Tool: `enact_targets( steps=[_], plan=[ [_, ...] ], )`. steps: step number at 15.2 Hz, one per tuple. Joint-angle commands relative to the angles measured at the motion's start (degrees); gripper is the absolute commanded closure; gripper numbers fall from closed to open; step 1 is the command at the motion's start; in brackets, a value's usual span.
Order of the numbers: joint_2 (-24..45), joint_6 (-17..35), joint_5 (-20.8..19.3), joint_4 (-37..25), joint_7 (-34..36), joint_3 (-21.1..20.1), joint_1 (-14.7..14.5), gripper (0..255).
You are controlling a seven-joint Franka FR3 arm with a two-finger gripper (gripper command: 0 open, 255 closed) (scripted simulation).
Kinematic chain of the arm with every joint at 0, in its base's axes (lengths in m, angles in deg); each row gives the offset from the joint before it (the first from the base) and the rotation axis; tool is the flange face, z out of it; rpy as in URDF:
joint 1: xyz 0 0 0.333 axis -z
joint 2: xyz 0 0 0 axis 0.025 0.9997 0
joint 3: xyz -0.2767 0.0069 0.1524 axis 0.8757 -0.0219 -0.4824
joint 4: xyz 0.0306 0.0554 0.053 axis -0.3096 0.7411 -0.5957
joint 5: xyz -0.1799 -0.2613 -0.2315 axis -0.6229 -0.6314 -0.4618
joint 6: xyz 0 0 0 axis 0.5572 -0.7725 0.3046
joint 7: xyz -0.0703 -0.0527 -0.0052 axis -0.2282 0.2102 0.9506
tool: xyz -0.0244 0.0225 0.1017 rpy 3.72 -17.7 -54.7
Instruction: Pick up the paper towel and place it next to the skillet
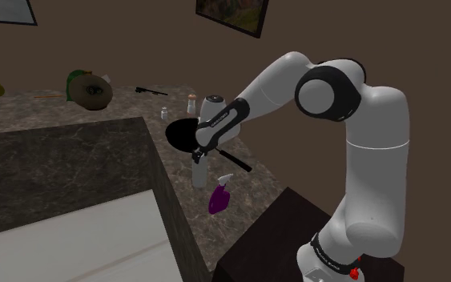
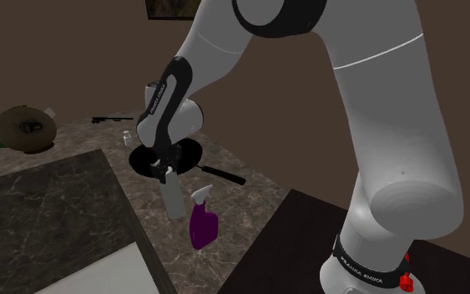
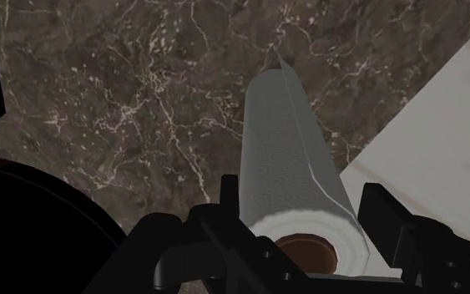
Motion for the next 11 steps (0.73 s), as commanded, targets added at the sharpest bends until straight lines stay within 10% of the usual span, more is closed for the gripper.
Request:
enact_targets(
  steps=[1,7,8,11],
  plan=[
    [0.59,0.67,0.11,0.05,-0.11,-0.09,0.11,255],
    [0.6,0.67,0.11,0.04,-0.11,-0.09,0.11,255],
    [0.6,0.67,0.11,0.04,-0.11,-0.09,0.11,0],
    [0.6,0.67,0.11,0.04,-0.11,-0.09,0.11,0]
  ],
)
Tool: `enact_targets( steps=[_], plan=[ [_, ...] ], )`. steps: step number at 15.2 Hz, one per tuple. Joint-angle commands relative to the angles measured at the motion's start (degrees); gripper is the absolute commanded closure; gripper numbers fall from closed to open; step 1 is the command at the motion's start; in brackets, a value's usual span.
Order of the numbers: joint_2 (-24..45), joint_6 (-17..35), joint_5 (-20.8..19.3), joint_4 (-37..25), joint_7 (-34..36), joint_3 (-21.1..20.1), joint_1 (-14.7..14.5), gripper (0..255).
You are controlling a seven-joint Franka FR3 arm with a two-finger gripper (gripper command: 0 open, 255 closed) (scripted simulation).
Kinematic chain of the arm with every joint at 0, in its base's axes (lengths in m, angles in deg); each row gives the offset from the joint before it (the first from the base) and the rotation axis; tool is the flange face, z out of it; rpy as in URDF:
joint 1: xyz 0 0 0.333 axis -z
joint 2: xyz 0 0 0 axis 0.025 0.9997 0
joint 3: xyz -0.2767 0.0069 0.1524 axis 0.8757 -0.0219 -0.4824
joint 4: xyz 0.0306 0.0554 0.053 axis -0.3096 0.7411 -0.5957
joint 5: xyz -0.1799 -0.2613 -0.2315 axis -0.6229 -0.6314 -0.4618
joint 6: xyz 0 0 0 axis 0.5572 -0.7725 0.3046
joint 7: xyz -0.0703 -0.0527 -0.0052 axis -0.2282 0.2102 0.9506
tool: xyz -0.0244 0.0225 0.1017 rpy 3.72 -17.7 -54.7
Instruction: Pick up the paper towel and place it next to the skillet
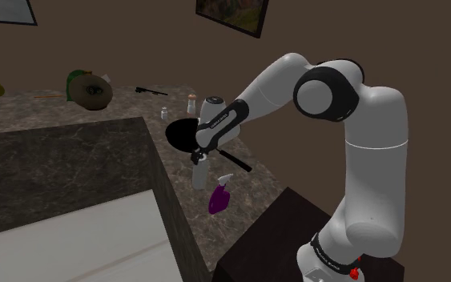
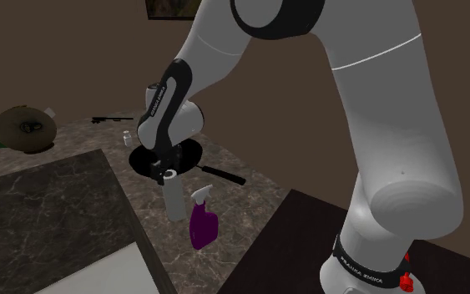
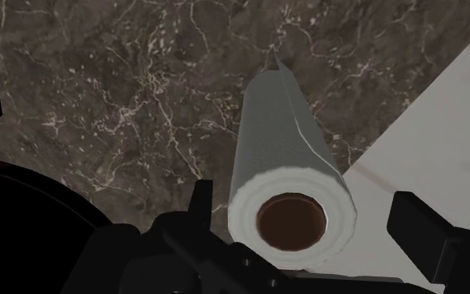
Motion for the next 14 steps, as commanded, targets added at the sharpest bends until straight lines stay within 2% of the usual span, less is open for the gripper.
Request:
enact_targets(
  steps=[1,6,14],
  plan=[
    [0.0,0.0,0.0,0.0,0.0,0.0,0.0,0],
    [-6.73,-4.96,-1.2,1.75,0.84,0.94,-0.95,0],
    [-6.73,-4.96,-1.21,1.75,0.84,0.93,-0.94,0]
  ],
)
